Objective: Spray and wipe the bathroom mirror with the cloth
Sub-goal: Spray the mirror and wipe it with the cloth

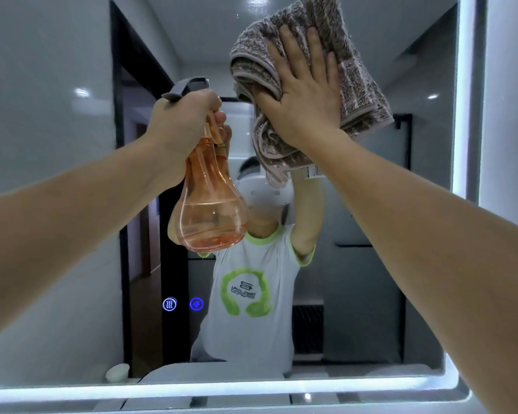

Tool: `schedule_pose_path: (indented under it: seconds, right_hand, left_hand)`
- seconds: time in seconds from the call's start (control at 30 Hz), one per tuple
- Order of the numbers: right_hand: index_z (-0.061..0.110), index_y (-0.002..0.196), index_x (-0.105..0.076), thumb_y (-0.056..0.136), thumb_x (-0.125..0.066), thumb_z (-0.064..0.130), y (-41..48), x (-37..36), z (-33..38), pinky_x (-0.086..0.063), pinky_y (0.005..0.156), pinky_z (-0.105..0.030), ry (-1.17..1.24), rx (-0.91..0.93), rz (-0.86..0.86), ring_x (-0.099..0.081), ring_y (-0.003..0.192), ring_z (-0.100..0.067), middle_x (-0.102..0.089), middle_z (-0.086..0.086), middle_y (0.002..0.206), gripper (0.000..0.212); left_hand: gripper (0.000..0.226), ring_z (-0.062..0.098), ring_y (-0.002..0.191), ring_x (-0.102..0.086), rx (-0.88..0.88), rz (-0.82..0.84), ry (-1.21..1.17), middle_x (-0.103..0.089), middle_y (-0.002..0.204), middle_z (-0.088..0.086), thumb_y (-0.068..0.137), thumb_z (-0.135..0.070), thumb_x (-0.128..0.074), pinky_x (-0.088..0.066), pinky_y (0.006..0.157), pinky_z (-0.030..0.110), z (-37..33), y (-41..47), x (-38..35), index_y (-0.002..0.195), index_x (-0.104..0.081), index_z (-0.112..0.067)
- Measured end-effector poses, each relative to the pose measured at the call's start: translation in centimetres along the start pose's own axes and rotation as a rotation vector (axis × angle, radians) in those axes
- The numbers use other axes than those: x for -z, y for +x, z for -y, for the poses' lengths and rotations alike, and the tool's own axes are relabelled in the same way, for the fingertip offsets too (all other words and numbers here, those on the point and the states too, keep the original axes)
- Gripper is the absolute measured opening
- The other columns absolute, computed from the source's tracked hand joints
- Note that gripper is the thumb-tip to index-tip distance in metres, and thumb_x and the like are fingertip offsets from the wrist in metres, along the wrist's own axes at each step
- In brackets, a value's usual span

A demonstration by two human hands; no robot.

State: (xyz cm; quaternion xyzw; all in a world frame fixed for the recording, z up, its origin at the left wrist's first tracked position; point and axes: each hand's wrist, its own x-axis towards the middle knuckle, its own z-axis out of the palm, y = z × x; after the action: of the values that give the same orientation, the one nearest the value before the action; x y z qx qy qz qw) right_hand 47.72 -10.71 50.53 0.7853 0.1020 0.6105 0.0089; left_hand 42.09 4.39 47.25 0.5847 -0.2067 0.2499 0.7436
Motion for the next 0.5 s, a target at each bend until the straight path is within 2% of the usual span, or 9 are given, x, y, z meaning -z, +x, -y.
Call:
schedule_pose_path:
  seconds: [0.27, 0.43, 0.5]
  right_hand:
    - [0.031, 0.146, 0.002, 0.092, -0.025, 0.053, 0.0, 0.1, 0.0, 0.009, 0.114, -0.043, -0.014, -0.002, 0.013, 0.014, 0.144, -0.022, 0.008, 0.006, 0.158, 0.065]
    - [0.031, 0.146, 0.0, 0.094, -0.024, 0.052, -1.5, -0.2, 0.6, 0.012, 0.113, -0.04, 0.069, -0.047, 0.016, 0.014, 0.143, -0.021, 0.007, 0.006, 0.158, 0.061]
    - [0.03, 0.146, -0.003, 0.095, -0.028, 0.047, -5.0, -1.0, 0.6, 0.011, 0.114, -0.038, 0.111, -0.068, 0.026, 0.01, 0.144, -0.022, 0.002, 0.004, 0.158, 0.059]
  left_hand:
    - [0.007, 0.014, 0.058, -0.057, -0.014, 0.006, 0.001, -0.058, 0.067, 0.003, 0.08, -0.012, -0.054, -0.055, 0.062, 0.025, 0.4, 0.7, 0.3, 0.085, -0.058, -0.008]
    - [0.012, 0.011, 0.059, -0.06, -0.026, -0.001, 0.058, -0.061, 0.072, 0.002, 0.082, -0.015, -0.055, -0.056, 0.061, 0.023, 0.2, -0.4, 1.0, 0.09, -0.061, -0.009]
    - [0.009, 0.007, 0.056, -0.063, -0.047, 0.011, 0.096, -0.063, 0.073, -0.001, 0.083, -0.017, -0.054, -0.053, 0.052, 0.019, 0.2, -2.4, 1.8, 0.083, -0.062, -0.011]
